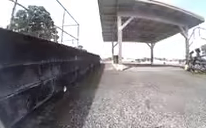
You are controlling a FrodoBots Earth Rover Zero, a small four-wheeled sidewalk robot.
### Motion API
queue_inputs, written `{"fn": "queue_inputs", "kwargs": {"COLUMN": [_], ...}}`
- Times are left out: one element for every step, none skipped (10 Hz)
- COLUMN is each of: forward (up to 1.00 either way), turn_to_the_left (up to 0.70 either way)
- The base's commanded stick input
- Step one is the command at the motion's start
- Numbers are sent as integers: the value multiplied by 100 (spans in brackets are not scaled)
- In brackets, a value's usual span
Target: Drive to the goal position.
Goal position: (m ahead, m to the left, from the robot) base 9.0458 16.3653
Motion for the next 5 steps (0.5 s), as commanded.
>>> {"fn": "queue_inputs", "kwargs": {"forward": [85, 85, 85, 85, 85], "turn_to_the_left": [-3, 0, 0, 0, 0]}}
